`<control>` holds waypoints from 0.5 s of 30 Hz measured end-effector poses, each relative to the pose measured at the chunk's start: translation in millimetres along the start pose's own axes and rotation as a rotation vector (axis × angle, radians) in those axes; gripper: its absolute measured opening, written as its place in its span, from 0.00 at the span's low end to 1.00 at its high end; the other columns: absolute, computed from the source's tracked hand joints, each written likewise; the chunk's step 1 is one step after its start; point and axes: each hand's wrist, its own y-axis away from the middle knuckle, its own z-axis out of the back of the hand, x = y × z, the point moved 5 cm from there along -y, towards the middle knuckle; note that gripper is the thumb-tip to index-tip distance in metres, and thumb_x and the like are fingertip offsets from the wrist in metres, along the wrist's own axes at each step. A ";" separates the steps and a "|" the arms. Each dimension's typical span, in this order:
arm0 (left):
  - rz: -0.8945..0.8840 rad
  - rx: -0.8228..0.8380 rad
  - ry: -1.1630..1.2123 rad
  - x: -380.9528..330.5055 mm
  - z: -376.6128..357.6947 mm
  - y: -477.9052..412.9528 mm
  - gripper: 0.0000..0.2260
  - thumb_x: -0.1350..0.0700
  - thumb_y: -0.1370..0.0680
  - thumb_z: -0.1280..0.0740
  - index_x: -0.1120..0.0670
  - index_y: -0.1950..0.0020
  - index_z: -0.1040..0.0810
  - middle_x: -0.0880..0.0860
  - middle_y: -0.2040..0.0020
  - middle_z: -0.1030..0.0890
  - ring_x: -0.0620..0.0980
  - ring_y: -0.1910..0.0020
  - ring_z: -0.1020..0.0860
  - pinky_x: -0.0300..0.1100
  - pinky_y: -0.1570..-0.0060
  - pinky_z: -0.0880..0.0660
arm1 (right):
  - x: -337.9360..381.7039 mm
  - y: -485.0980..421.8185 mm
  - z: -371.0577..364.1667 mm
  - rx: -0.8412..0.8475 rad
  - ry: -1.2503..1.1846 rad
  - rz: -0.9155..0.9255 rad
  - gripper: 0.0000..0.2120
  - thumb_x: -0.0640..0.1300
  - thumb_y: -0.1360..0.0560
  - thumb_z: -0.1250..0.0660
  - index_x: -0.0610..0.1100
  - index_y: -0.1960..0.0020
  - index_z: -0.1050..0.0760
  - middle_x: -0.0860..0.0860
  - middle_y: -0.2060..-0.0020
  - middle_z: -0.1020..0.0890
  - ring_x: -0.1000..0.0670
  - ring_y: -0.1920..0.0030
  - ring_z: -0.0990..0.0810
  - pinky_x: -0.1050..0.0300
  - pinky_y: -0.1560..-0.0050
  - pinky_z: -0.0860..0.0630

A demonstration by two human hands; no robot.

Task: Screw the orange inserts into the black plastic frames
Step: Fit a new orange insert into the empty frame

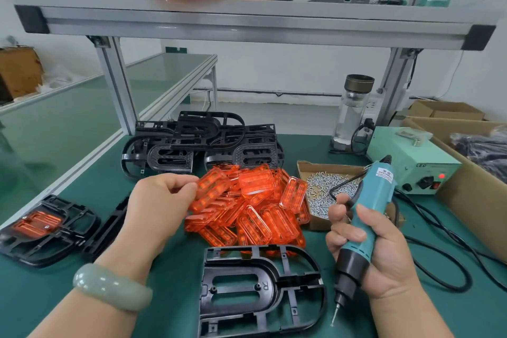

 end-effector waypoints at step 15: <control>0.109 0.268 0.285 -26.9 -15.8 48.9 0.08 0.62 0.28 0.29 0.53 0.66 0.17 0.51 0.72 0.19 0.45 0.76 0.24 0.35 0.74 0.27 | 0.5 2.3 -0.7 0.021 -0.020 0.006 0.29 0.37 0.53 0.15 0.42 0.55 0.22 0.47 0.65 0.22 0.58 0.79 0.30 0.61 0.74 0.25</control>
